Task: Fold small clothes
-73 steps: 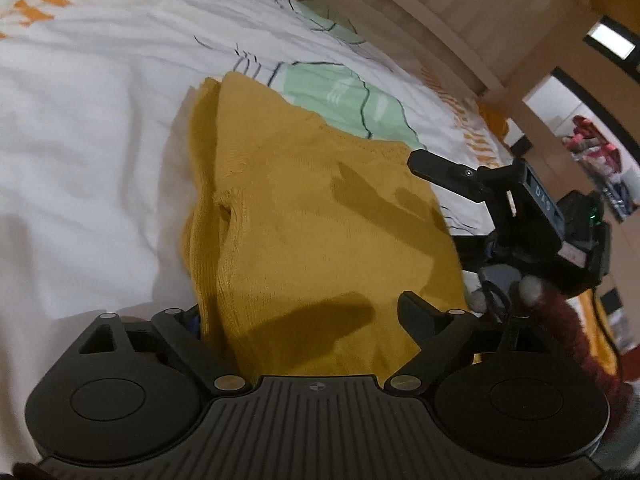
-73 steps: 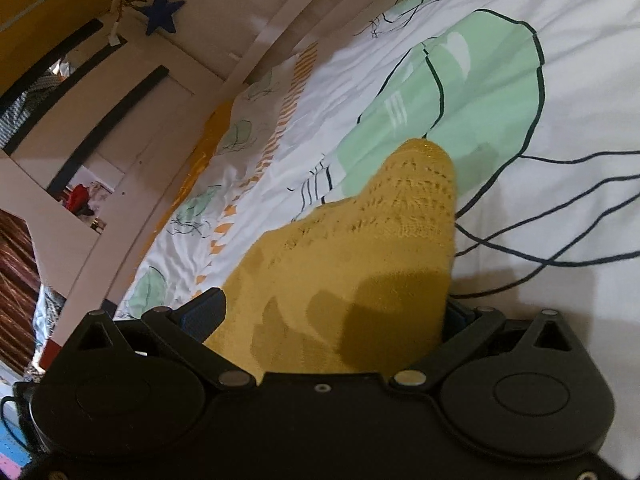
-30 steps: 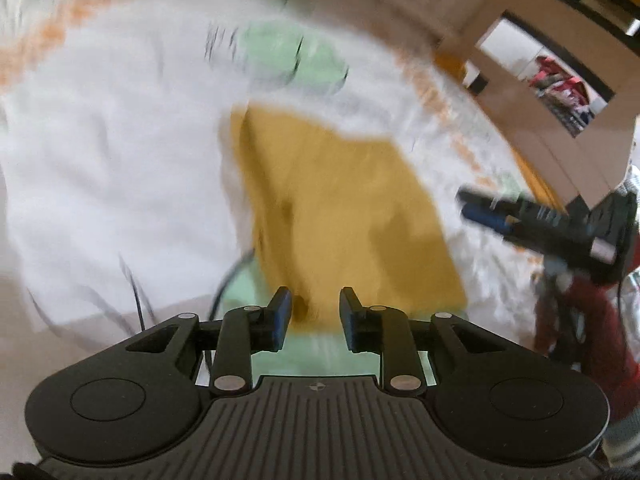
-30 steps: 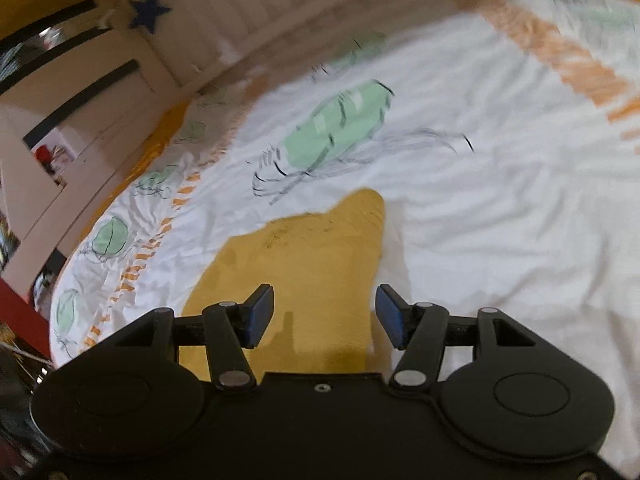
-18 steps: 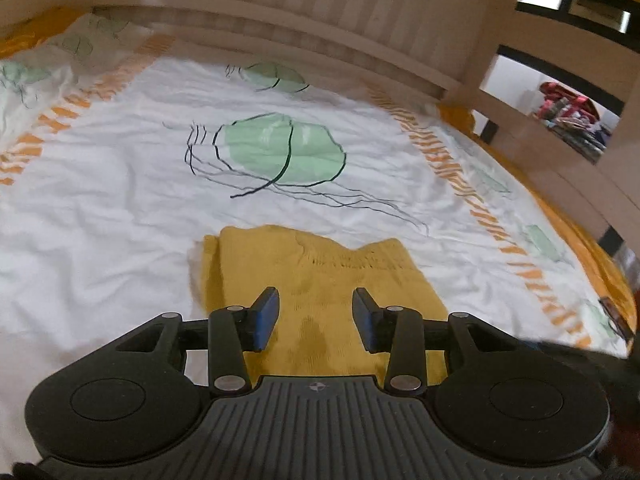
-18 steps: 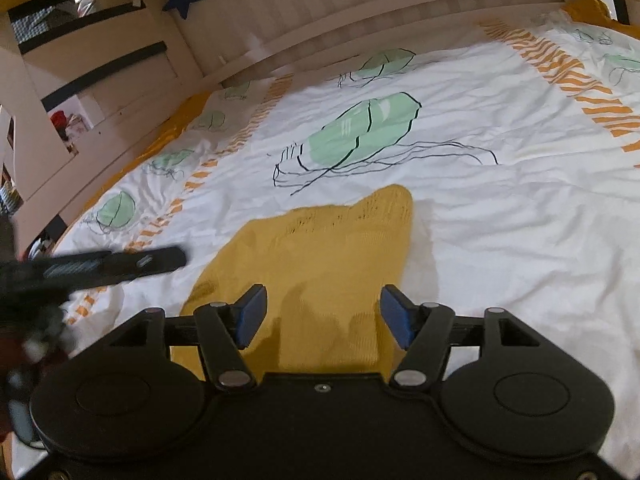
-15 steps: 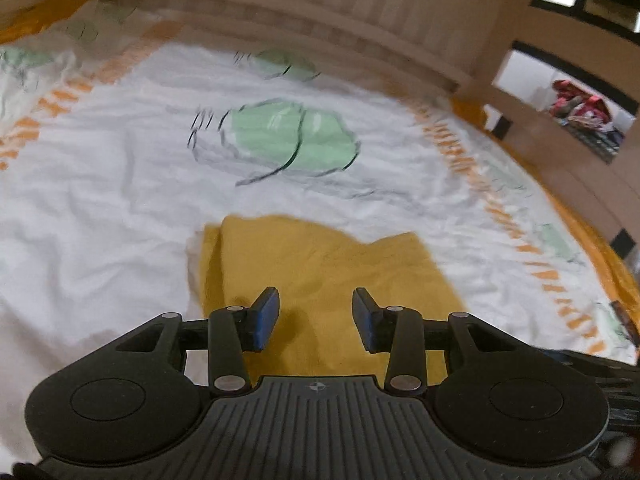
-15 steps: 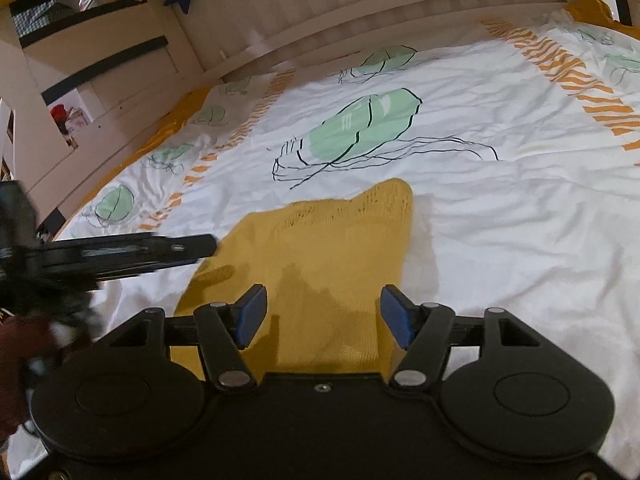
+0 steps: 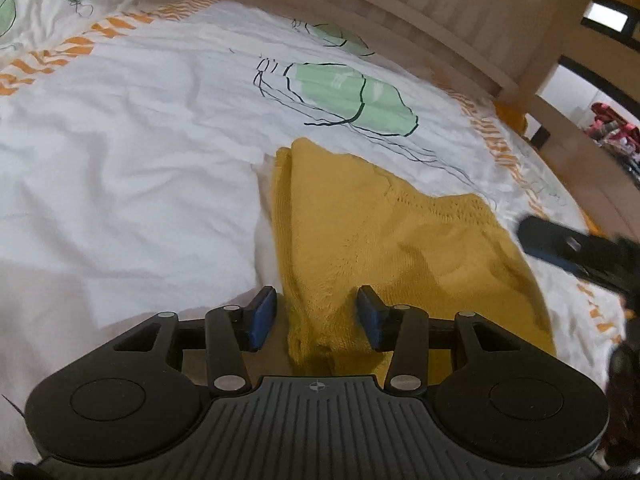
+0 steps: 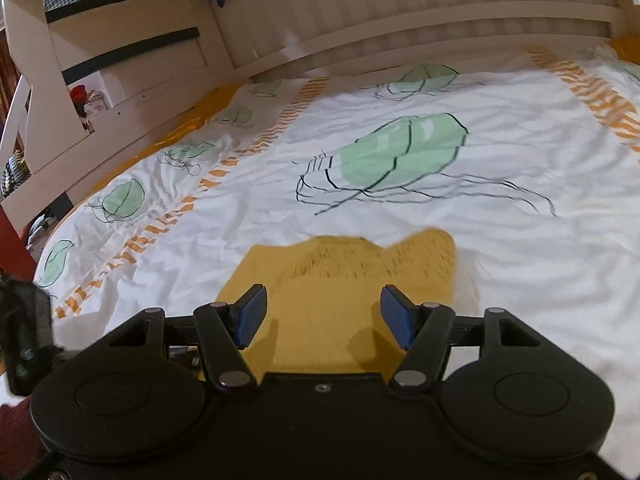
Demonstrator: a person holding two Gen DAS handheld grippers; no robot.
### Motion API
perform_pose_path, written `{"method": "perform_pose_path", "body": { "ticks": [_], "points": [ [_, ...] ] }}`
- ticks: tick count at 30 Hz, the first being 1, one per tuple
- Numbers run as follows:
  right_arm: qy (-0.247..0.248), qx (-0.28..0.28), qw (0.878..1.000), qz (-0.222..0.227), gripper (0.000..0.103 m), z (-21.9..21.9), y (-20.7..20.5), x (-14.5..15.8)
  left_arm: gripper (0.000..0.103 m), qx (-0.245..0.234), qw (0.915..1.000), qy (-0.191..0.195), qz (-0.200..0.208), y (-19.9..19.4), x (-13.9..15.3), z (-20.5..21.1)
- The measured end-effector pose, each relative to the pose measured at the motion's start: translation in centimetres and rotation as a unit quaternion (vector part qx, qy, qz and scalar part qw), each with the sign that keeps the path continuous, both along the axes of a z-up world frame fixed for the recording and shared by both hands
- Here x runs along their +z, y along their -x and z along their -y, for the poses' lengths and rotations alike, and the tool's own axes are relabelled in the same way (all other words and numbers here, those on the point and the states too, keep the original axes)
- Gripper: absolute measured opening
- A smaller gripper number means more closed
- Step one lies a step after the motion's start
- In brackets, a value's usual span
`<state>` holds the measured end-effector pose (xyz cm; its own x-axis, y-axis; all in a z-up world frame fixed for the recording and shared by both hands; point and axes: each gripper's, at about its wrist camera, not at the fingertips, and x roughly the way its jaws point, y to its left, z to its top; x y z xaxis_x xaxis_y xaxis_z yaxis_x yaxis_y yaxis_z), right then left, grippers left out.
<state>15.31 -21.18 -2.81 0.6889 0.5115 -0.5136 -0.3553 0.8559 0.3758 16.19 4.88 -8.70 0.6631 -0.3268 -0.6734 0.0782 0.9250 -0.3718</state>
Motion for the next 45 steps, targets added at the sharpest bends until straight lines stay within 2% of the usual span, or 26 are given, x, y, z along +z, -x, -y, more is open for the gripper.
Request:
{"method": "perform_pose_path", "body": {
  "ticks": [4, 6, 8, 12, 14, 16, 20, 24, 26, 29, 31, 32, 35, 37, 45],
  "points": [
    [0.002, -0.034, 0.997, -0.064, 0.066, 0.5, -3.3, -3.5, 0.046, -0.003, 1.0000, 0.004, 0.006, 0.1, -0.2, -0.1],
    [-0.040, -0.046, 0.996, -0.067, 0.066, 1.5, -3.4, -4.2, 0.047, -0.004, 1.0000, 0.002, 0.008, 0.2, -0.2, 0.0],
    [-0.059, -0.050, 0.995, -0.065, 0.068, 2.1, -2.8, -3.6, 0.046, -0.006, 0.9999, -0.003, 0.010, 0.1, -0.1, 0.2],
    [-0.067, -0.056, 0.996, -0.034, 0.090, 2.8, -0.3, -1.4, 0.049, -0.004, 1.0000, -0.002, 0.002, 0.3, 0.6, 0.2],
    [-0.066, -0.058, 0.996, -0.013, 0.093, 3.1, 1.6, -0.1, 0.051, 0.001, 1.0000, -0.003, -0.007, 0.8, 1.3, 0.1],
    [-0.052, -0.067, 0.996, 0.004, 0.103, 3.5, 3.2, 1.1, 0.052, 0.007, 0.9998, -0.015, -0.007, 1.8, 2.1, 0.1],
    [-0.023, -0.084, 0.996, 0.031, 0.103, 3.9, 7.2, 3.0, 0.052, 0.019, 0.9972, -0.065, 0.033, 5.4, 4.7, 0.6],
    [0.016, -0.109, 0.993, 0.047, 0.103, 3.5, 9.9, 4.2, 0.052, 0.031, 0.9898, -0.120, 0.072, 9.2, 7.4, 1.6],
    [0.030, -0.119, 0.991, 0.053, 0.103, 3.3, 11.4, 4.7, 0.052, 0.044, 0.9822, -0.161, 0.086, 10.5, 8.6, 2.4],
    [0.043, -0.131, 0.989, 0.052, 0.103, 2.8, 12.4, 5.1, 0.053, 0.072, 0.9659, -0.227, 0.102, 12.1, 9.6, 3.9],
    [0.050, -0.130, 0.989, 0.047, 0.103, 2.5, 12.9, 5.3, 0.059, 0.075, 0.9611, -0.248, 0.096, 12.5, 10.0, 4.7],
    [0.053, -0.129, 0.989, 0.042, 0.103, 2.4, 13.2, 5.3, 0.059, 0.071, 0.9629, -0.246, 0.086, 12.5, 10.1, 4.9],
    [0.064, -0.125, 0.990, 0.018, 0.103, 2.0, 14.0, 5.1, 0.059, 0.053, 0.9751, -0.210, 0.048, 12.3, 9.9, 4.8],
    [0.070, -0.128, 0.989, 0.008, 0.103, 1.9, 14.8, 4.8, 0.059, 0.049, 0.9803, -0.189, 0.025, 12.3, 9.6, 4.7],
    [0.068, -0.141, 0.987, -0.030, 0.103, 1.6, 17.2, 4.4, 0.059, 0.041, 0.9817, -0.186, 0.002, 13.3, 8.8, 5.3]
  ]
}}
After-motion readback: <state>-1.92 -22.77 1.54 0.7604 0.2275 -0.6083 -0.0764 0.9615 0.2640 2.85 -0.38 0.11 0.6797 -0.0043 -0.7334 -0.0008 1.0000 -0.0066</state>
